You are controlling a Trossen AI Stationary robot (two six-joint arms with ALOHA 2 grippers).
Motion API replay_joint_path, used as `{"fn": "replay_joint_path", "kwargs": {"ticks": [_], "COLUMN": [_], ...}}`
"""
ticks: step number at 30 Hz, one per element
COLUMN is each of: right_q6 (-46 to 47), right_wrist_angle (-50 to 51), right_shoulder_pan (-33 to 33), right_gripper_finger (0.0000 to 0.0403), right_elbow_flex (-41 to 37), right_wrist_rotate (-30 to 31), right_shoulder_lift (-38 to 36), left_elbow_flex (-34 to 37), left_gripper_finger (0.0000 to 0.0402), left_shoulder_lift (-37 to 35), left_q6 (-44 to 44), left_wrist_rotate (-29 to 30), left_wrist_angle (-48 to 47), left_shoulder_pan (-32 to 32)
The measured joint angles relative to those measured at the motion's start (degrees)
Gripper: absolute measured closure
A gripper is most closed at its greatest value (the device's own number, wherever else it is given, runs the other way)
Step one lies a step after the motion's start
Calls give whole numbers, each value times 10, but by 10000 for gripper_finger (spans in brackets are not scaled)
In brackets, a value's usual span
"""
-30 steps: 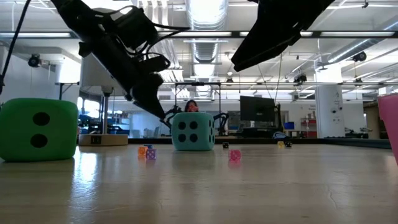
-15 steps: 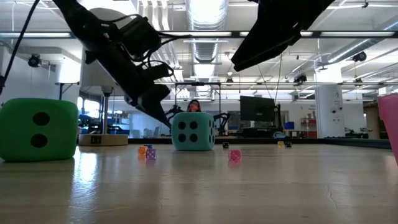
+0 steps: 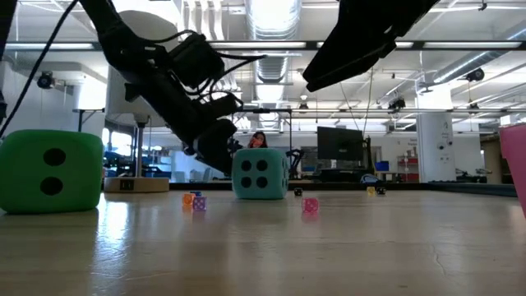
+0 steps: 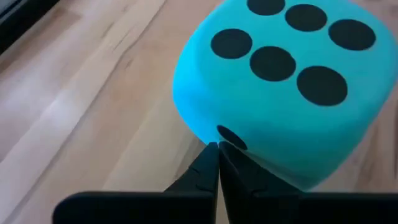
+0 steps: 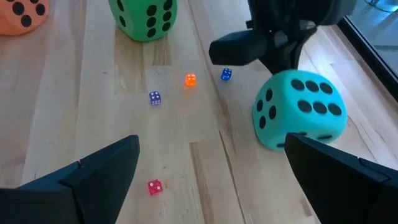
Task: Pick & Place Dice
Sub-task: Put the large blue die into the bin
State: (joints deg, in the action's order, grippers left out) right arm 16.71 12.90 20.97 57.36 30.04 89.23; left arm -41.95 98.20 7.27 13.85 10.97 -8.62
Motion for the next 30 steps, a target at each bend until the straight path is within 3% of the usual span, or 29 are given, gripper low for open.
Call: {"fn": "replay_joint_path", "kwargs": {"ticks": [13, 20, 30], "right_q6": [0, 0, 27], "right_wrist_angle": [6, 35, 57], "right_shoulder_pan": [0, 1, -23], "right_gripper_finger": [3, 3, 3], "right_elbow_flex": [0, 0, -3], "right_wrist_rotate": [0, 1, 6], "right_shoulder_lift": [-3, -29, -40], "left_elbow_flex": [-85, -95, -84], "left_gripper_finger": [382, 382, 382], "left_shoulder_lift": [51, 50, -21], "left_q6": [-38, -60, -58], "left_wrist_rotate": [-3, -4, 0], "left_wrist_angle": [-4, -5, -68], "left_shoulder_pan": [55, 74, 87]}}
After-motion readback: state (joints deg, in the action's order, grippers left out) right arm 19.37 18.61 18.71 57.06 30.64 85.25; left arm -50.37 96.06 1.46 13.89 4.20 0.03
